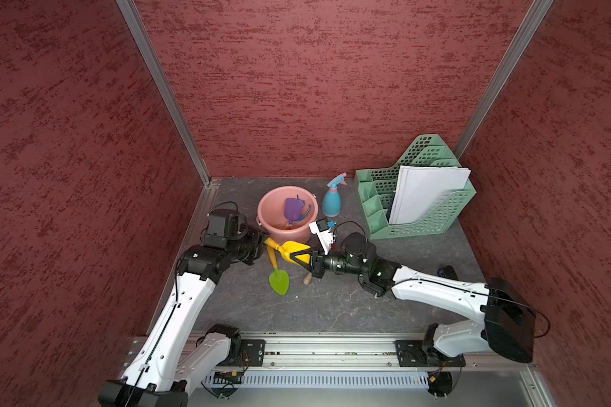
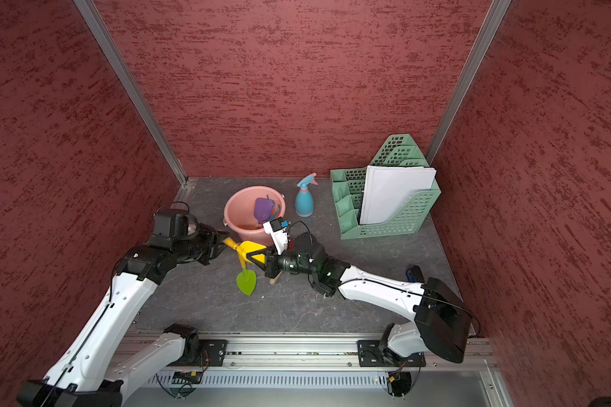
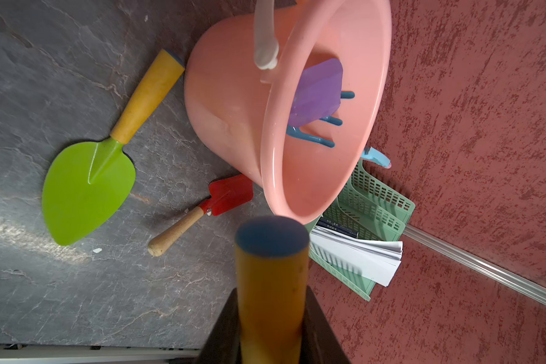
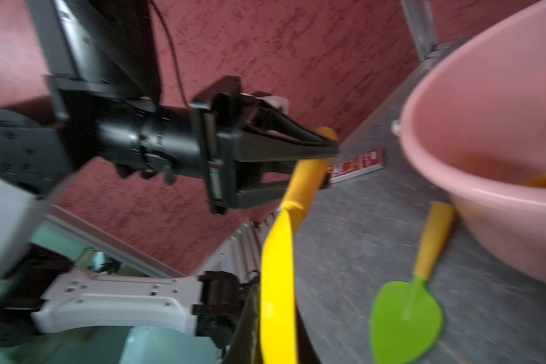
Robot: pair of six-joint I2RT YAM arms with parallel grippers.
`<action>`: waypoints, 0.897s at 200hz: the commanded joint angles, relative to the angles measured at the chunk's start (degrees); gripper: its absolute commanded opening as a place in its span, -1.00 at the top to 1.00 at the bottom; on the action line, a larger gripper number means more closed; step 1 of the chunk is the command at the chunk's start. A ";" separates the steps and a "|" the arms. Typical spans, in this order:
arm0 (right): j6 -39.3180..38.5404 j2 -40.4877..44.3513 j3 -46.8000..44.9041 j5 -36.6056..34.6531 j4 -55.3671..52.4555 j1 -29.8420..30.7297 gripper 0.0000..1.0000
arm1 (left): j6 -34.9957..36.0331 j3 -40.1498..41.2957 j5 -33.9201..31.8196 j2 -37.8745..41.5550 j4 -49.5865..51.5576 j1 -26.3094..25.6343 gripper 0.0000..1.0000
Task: Organize the gardening tools
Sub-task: Pick up the gardening tool from the center of the board.
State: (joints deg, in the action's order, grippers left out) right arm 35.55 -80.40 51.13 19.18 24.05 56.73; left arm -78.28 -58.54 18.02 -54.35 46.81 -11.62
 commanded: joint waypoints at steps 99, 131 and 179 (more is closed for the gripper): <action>-4.21 10.11 10.38 -3.02 -34.86 -1.36 1.00 | 23.93 -7.15 2.74 2.06 3.04 -1.36 -0.75; -4.71 10.44 20.10 -1.90 -53.00 -1.70 1.00 | 44.56 -13.19 3.30 2.19 5.56 -5.35 -0.73; -1.30 10.01 30.39 5.56 -68.24 -6.71 1.00 | 69.72 -9.28 0.23 9.72 3.09 -11.24 -0.76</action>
State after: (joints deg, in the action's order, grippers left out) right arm 32.67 -71.07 77.76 19.38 -33.36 52.77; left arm -26.39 -70.02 19.59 -47.94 50.46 -21.12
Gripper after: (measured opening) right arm 0.095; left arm 0.857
